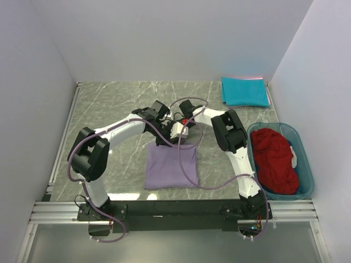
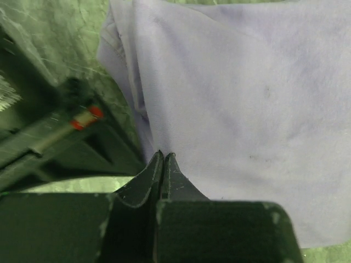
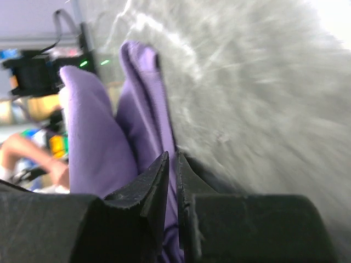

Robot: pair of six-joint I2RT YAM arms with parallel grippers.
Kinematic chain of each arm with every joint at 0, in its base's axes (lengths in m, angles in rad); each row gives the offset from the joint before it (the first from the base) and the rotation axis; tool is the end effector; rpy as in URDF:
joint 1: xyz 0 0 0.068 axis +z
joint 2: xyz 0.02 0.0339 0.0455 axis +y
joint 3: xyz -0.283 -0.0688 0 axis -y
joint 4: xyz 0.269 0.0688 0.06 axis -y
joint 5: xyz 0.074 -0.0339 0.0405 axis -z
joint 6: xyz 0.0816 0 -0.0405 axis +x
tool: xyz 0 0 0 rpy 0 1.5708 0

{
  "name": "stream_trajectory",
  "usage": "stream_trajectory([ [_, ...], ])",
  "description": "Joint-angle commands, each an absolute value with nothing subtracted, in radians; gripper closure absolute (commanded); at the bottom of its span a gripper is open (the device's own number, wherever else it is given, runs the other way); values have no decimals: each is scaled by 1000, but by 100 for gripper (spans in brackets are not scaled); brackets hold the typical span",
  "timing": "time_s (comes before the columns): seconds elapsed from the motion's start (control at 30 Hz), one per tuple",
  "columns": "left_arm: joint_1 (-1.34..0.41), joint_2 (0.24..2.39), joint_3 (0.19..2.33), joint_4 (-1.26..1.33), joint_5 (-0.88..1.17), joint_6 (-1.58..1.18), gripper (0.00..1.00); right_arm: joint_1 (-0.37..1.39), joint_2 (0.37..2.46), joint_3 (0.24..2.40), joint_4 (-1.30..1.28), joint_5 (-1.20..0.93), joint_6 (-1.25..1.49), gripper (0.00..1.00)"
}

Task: Fold and stack the t-shirts
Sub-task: Fold the tshirt

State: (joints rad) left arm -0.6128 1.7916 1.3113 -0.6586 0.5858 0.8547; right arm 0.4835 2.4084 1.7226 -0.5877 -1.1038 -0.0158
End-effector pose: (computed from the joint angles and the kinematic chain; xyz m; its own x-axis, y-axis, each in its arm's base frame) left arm 0.3076 -0.2714 0.1896 0.0167 0.7567 -0.6536 0.9993 -0.0340 -0.0138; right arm 0.4167 0.3011 0.0731 -0.8395 -0.4488 -0.3064 -0.4542 0.2699 0.8490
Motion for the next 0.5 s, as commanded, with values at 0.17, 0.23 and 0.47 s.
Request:
stream_trajectory([
  [0.17,-621,1733,1324,-620,528,861,99,518,2500,1772,-641,-1151,-46,83],
  [0.23,-620,1723,1331,-614,511,867,99,520,2508,1772,-644,-1154,-52,83],
  [0.47,-620,1735,1367,-594,471,885,99,520,2514,1764,-658,-1164,-63,84],
])
